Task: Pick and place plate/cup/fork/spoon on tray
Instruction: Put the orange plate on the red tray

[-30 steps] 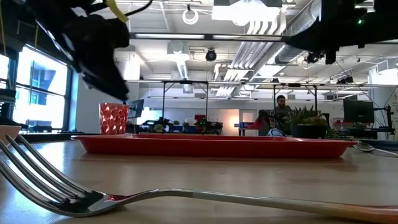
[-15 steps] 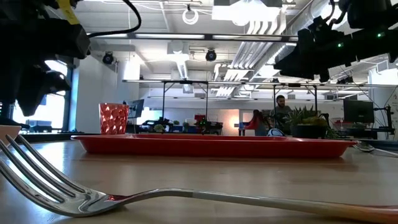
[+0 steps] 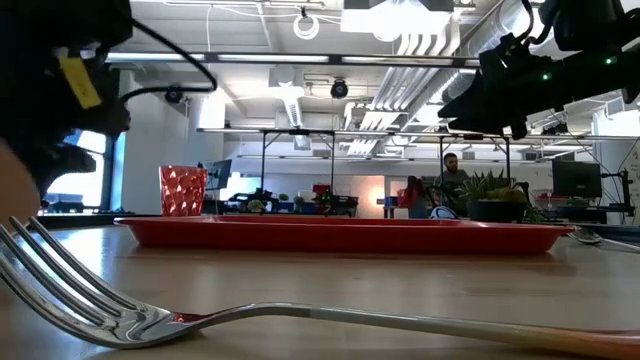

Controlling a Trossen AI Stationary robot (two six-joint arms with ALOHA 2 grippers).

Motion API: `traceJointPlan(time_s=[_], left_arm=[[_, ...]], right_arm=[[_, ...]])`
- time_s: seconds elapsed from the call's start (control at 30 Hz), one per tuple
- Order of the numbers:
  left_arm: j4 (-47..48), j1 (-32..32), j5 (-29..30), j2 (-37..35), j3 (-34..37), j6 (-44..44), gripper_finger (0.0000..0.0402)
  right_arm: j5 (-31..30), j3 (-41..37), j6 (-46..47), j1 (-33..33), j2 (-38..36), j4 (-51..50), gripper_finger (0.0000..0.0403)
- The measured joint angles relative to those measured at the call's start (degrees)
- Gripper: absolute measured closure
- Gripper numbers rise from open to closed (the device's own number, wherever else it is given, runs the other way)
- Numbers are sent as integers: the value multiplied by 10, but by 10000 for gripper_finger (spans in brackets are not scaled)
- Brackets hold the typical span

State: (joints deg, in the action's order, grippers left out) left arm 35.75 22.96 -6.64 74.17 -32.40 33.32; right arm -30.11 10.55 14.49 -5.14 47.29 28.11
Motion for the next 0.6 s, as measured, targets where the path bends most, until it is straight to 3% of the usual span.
traceJointPlan(time_s=[0.23, 0.47, 0.6], left_arm=[[-6, 9, -57, 10, 0, 22, 265], [-7, 9, -65, 2, 0, 52, 304], [-8, 9, -62, 9, 0, 51, 347]], right_arm=[[17, 0, 5, 12, 0, -5, 187], [17, 0, 11, 28, 0, -24, 187], [17, 0, 18, 37, 0, -38, 187]])
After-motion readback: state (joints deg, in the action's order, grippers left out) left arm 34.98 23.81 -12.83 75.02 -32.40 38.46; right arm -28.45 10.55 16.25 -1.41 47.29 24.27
